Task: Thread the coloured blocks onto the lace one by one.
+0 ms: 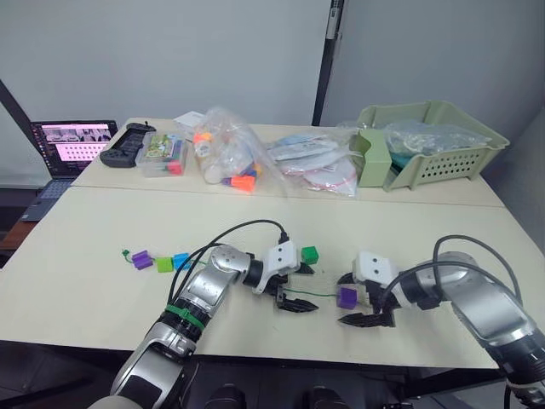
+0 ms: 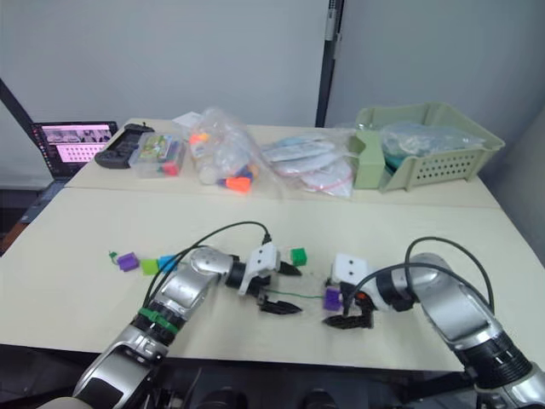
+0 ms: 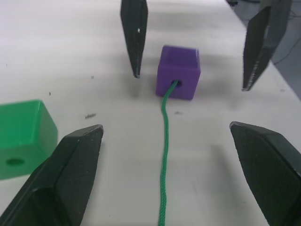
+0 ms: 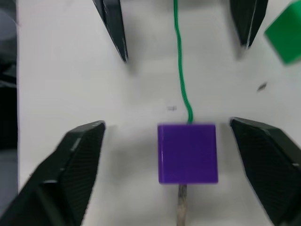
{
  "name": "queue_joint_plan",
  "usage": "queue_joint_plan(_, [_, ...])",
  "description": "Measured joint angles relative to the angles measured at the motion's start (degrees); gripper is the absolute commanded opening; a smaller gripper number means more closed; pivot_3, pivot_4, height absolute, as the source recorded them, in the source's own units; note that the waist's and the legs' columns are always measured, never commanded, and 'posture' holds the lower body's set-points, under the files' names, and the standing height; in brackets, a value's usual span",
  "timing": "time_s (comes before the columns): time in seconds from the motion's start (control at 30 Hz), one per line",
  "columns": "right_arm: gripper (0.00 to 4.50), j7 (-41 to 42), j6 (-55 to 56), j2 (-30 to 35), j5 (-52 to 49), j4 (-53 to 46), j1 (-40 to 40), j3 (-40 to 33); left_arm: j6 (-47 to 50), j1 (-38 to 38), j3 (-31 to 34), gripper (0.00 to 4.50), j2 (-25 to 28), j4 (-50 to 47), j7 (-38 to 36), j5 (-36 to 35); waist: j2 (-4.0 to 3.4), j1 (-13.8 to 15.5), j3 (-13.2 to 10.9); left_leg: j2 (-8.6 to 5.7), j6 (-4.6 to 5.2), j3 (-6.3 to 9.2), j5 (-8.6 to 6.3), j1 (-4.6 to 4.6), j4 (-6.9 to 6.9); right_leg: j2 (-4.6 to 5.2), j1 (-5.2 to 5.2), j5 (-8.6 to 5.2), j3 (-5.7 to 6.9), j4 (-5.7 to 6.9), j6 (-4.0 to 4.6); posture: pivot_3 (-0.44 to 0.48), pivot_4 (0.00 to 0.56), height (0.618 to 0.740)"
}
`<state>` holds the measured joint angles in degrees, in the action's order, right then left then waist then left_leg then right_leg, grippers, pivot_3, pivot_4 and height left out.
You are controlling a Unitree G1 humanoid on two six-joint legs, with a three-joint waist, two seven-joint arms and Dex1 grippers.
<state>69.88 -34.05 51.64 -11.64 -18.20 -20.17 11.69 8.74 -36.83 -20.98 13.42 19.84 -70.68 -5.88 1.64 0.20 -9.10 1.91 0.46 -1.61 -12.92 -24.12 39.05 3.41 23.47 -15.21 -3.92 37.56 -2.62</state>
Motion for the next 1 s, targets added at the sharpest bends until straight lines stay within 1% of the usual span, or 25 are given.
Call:
queue_joint_plan(0.1, [4.47,-0.5,-2.3,1.4,-1.4,-2.8,1.4,-2.3,-0.3,0.0,-0.1,4.5,-1.1,-0.4,0.0,-0.3,0.0,0.2,0.0,0.01,0.0,0.0,0.0,0.0,-0.01,-0.02,0.0,0.0,0.0,-0.01,0.0,0.0,0.15,0.732])
queue_joint_plan(0.17, [4.47,-1.9,-4.4,4.0,-2.7,-5.9,5.6,-5.9,-0.8,-0.5,-0.5,4.5,-3.5,0.1,0.3,-0.7,0.0,0.7,0.0,-0.01,0.0,0.04,0.0,-0.06,0.0,-0.02,0.0,0.0,0.02,-0.02,-0.01,0.0,0.15,0.732])
queue_joint_plan(0.3, [4.47,-4.5,-7.8,6.9,-3.3,-9.7,11.4,-11.8,-2.6,-2.7,-2.0,4.5,-7.7,3.5,1.8,0.2,0.01,0.5,0.0,-0.03,0.0,0.04,0.0,-0.06,0.01,-0.02,-0.03,-0.01,0.0,-0.07,-0.02,0.0,0.15,0.732])
queue_joint_plan(0.5, [4.47,-7.8,-10.3,7.4,-4.9,-13.0,16.9,-15.1,-5.1,-5.1,-4.3,4.5,-11.8,9.9,4.0,3.0,0.01,-0.1,0.0,-0.01,0.0,0.08,0.0,-0.02,-0.02,-0.07,-0.04,-0.02,-0.02,-0.06,-0.02,0.0,0.15,0.732])
queue_joint_plan(0.67, [4.47,-10.3,-10.5,7.5,-5.3,-13.8,19.3,-16.8,-6.6,-6.4,-4.8,4.5,-12.7,14.0,4.9,4.8,0.02,0.0,0.0,-0.04,0.0,0.08,0.0,-0.04,-0.02,-0.06,-0.04,-0.03,-0.02,-0.07,-0.04,0.0,0.15,0.732])
queue_joint_plan(0.77, [4.5,-11.5,-10.5,7.5,-5.3,-13.8,19.4,-16.8,-7.3,-6.9,-4.8,3.68,-13.0,15.4,4.9,5.6,0.02,0.0,0.0,-0.04,0.0,0.08,0.0,-0.03,-0.02,-0.06,-0.04,-0.03,-0.02,-0.07,-0.04,0.0,0.15,0.732])
queue_joint_plan(0.9, [4.5,-13.0,-10.1,6.9,-5.2,-13.4,18.7,-16.1,-7.4,-7.5,-4.8,2.36,-12.9,16.0,4.8,5.9,0.02,0.0,0.0,-0.04,0.0,0.08,0.0,-0.04,-0.02,-0.06,-0.04,-0.03,-0.02,-0.08,-0.05,0.0,0.15,0.732])
queue_joint_plan(1.0, [4.5,-14.2,-9.3,5.7,-4.6,-11.7,16.9,-13.0,-7.5,-7.3,-5.1,1.29,-12.8,15.9,4.5,6.3,0.01,-0.1,0.0,-0.04,0.0,0.08,0.0,-0.03,-0.02,-0.06,-0.04,-0.03,-0.02,-0.07,-0.05,0.0,0.15,0.732])
